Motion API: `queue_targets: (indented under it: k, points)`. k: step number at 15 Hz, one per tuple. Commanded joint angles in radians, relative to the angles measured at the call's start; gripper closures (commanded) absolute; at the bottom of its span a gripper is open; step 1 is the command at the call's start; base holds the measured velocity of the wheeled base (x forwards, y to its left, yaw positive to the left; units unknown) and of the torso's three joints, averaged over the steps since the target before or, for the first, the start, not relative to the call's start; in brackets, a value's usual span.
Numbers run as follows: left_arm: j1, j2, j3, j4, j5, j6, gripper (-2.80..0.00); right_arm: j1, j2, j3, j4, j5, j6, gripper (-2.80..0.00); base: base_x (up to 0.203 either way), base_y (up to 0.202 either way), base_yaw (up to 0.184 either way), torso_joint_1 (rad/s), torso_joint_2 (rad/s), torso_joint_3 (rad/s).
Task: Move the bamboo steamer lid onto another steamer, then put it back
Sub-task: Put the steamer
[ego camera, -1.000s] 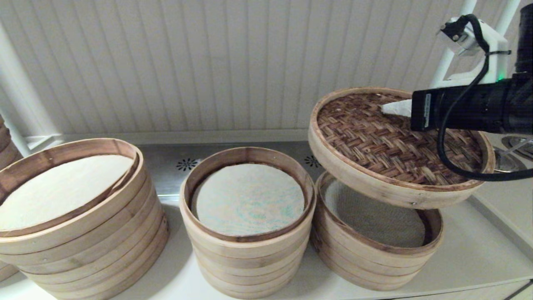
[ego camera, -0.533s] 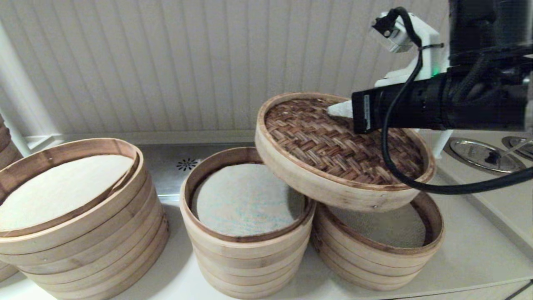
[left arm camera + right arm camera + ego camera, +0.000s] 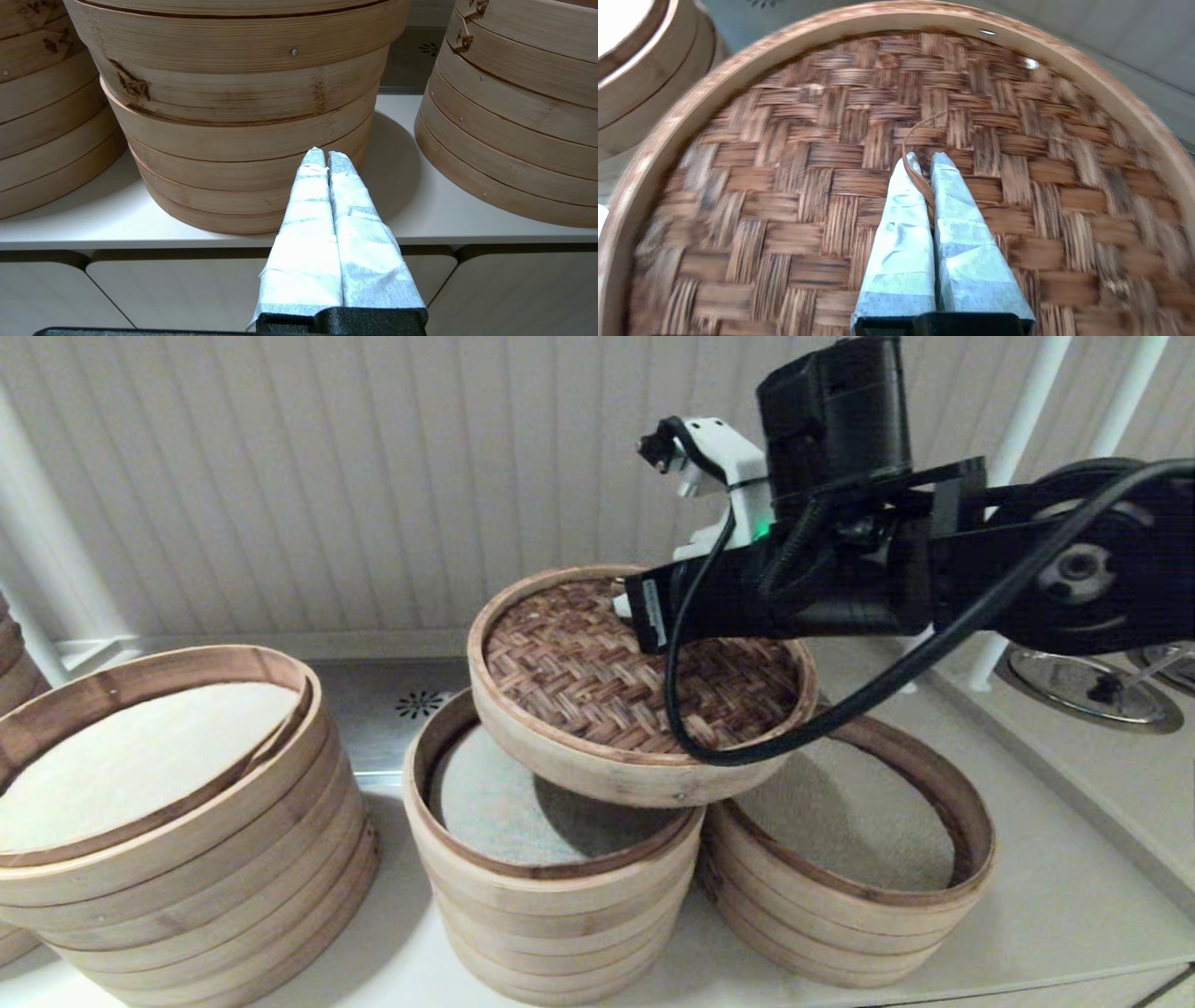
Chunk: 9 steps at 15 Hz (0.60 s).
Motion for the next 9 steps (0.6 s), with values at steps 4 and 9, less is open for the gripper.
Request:
queue_targets:
  k: [4, 9]
  points:
    - [0.000, 0.000, 0.000, 0.001, 0.001, 0.000, 0.00, 0.038, 0.108, -0.117, 0.057, -0.003, -0.030, 0.00, 0.000, 0.000, 0.000, 0.000, 0.00, 0.000]
    - [0.000, 0.000, 0.000, 0.000, 0.001, -0.001, 0.00, 0.044, 0.146, -0.171, 0.076, 0.000, -0.037, 0.00, 0.000, 0.000, 0.000, 0.000, 0.00, 0.000]
